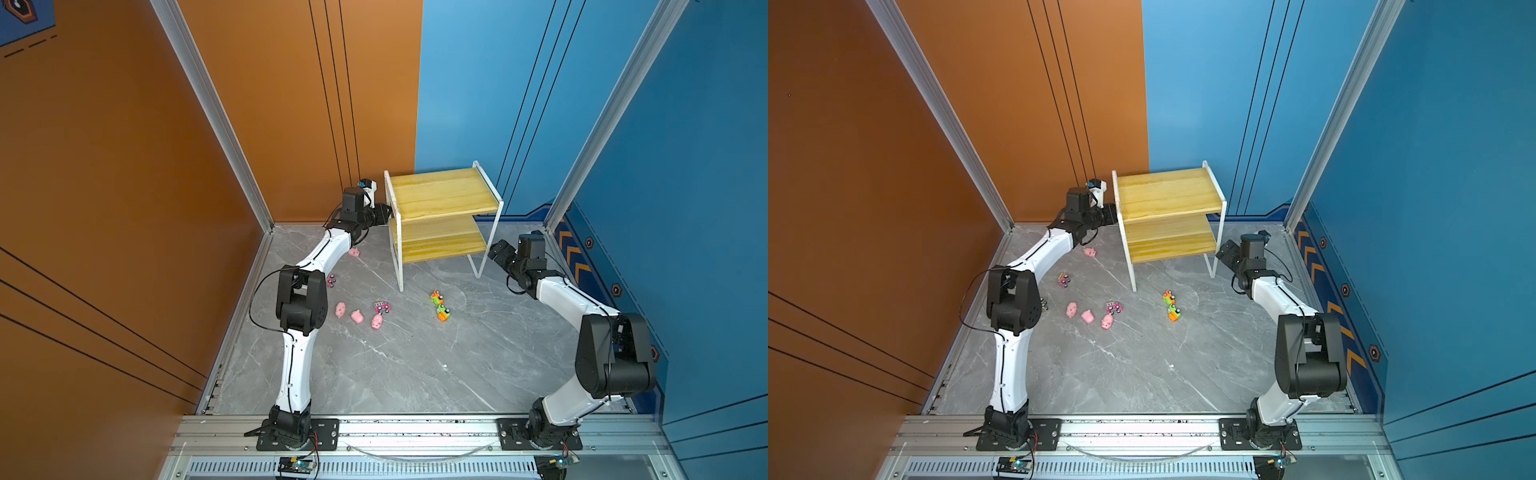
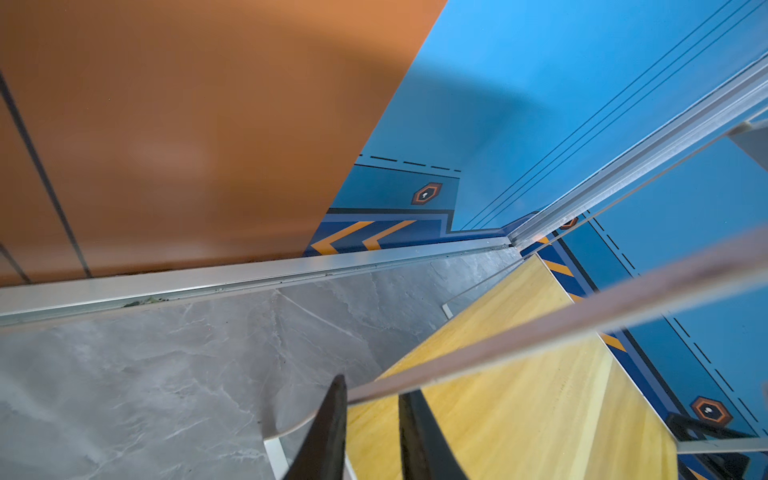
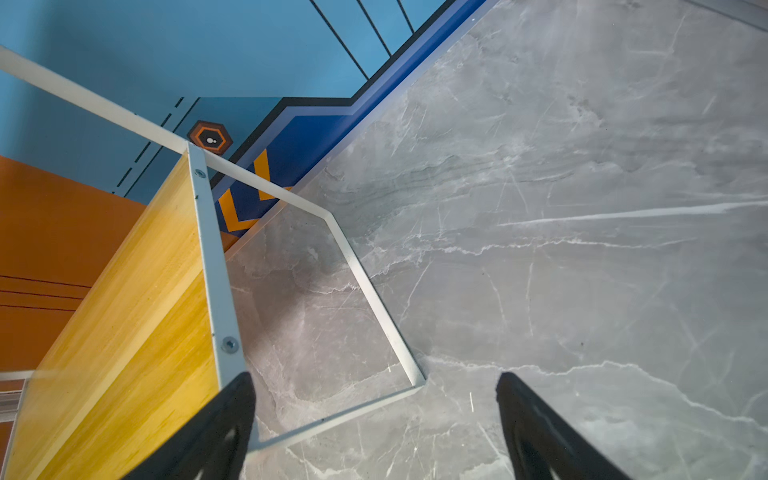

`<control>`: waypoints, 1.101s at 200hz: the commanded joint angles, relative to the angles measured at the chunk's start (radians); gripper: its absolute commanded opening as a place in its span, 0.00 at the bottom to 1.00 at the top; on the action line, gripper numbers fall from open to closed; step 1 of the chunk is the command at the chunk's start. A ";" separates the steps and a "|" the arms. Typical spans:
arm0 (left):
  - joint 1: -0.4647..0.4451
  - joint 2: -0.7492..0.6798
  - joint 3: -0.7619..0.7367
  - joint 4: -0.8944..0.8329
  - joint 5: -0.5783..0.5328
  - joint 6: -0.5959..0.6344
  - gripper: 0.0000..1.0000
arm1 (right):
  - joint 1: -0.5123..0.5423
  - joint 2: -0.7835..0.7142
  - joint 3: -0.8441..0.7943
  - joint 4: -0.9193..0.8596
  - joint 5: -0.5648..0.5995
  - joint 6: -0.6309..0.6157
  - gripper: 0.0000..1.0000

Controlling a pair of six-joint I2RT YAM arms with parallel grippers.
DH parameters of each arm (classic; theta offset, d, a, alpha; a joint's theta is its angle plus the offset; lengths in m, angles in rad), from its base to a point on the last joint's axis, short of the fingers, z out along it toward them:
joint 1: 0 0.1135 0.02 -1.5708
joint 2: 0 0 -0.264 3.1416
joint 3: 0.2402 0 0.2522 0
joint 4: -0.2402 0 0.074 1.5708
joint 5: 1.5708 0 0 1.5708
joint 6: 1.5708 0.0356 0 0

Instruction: Place and organize the plastic toys onto the shelf

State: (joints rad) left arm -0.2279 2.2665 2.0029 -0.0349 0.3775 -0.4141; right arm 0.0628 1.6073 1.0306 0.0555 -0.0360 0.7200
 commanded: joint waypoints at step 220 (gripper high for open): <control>0.131 -0.579 -0.671 0.017 -0.134 -0.011 0.41 | 0.226 -0.303 -0.376 0.473 0.096 -0.565 0.96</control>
State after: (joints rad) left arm -0.0917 1.7607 1.3960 -0.0643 0.2607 -0.3977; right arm 0.3130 1.3701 0.7204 0.3759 -0.0174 0.2043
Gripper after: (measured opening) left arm 0.406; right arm 0.953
